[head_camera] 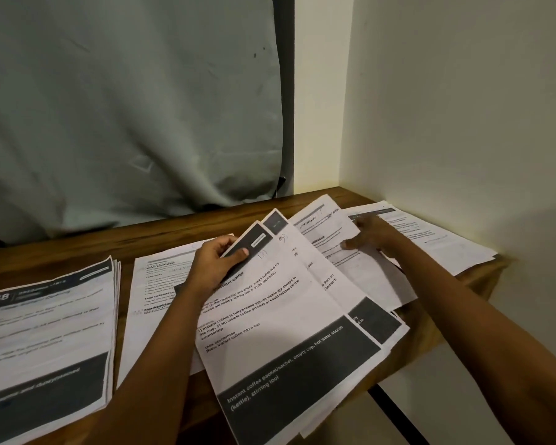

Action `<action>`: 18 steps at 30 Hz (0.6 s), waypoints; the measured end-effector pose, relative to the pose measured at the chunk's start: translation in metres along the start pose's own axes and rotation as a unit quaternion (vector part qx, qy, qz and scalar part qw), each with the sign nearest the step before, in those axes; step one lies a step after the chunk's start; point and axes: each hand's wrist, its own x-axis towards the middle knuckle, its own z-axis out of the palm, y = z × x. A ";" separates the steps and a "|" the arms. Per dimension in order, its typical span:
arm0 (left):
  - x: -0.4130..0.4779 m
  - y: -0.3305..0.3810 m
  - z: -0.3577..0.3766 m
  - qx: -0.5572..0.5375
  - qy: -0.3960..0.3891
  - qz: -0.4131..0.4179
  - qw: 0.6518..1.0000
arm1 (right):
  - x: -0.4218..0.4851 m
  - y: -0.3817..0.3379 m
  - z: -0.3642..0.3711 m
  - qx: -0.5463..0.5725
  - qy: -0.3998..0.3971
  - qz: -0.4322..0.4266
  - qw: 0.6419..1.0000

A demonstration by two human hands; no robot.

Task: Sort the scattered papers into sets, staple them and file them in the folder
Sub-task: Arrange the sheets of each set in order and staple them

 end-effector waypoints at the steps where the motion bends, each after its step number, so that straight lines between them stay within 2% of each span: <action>1: 0.002 0.001 -0.003 0.023 -0.005 -0.007 1.000 | 0.002 0.003 0.000 -0.004 0.021 -0.013 1.000; 6: 0.004 0.008 -0.021 0.106 -0.013 0.014 0.994 | 0.007 0.013 -0.003 0.000 0.065 -0.016 0.998; 11: 0.000 0.008 -0.029 0.108 -0.045 0.007 0.993 | 0.001 0.010 -0.009 0.048 0.115 -0.048 0.991; 14: -0.003 0.006 -0.033 0.079 -0.052 -0.007 0.995 | -0.001 0.008 -0.017 0.136 0.175 -0.075 0.972; 18: -0.005 0.004 -0.039 0.093 -0.071 -0.014 0.993 | -0.002 0.001 -0.026 0.179 0.298 -0.078 0.934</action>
